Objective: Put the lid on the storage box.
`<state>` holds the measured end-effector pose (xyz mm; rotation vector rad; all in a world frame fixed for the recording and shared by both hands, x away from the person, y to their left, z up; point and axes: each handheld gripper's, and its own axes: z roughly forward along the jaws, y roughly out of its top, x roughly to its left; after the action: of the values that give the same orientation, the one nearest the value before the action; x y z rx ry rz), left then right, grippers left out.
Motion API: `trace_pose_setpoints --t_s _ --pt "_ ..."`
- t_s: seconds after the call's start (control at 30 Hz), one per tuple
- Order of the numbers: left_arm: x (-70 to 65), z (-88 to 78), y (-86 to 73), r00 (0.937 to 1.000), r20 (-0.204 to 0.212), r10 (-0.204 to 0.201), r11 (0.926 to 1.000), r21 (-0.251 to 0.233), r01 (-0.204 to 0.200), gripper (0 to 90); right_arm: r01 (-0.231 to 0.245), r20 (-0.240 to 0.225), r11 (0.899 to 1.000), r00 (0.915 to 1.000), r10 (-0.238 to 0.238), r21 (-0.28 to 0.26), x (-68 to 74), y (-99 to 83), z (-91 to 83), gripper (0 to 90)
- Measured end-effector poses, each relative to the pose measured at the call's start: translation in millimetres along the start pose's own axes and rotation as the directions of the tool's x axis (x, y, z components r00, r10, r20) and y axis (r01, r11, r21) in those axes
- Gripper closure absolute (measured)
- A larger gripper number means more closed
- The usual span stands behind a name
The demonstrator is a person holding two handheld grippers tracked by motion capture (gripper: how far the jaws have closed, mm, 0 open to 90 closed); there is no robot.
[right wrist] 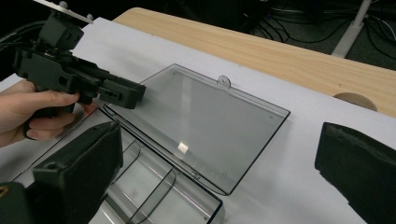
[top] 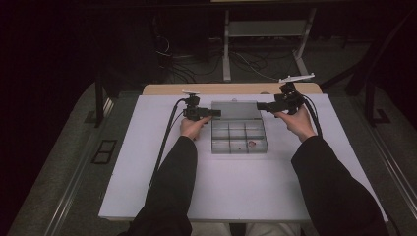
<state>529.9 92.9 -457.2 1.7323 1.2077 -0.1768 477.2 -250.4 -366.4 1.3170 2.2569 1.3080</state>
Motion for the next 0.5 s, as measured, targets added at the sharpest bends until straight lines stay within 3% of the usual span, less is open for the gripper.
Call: trace_pose_setpoints --t_s 0.23,0.5 --pt "-2.0 -5.8 1.6 0.9993 -0.011 0.035 0.9980 -0.052 -0.035 57.4 -0.013 0.012 1.000 0.9998 0.013 0.005 -3.6 -0.2 3.3 0.3" --pt "-5.1 -12.0 3.0 0.9993 -0.004 0.038 0.9932 -0.110 -0.038 67.2 -0.058 0.014 0.998 0.9982 0.058 0.001 -13.4 1.6 17.3 0.3"
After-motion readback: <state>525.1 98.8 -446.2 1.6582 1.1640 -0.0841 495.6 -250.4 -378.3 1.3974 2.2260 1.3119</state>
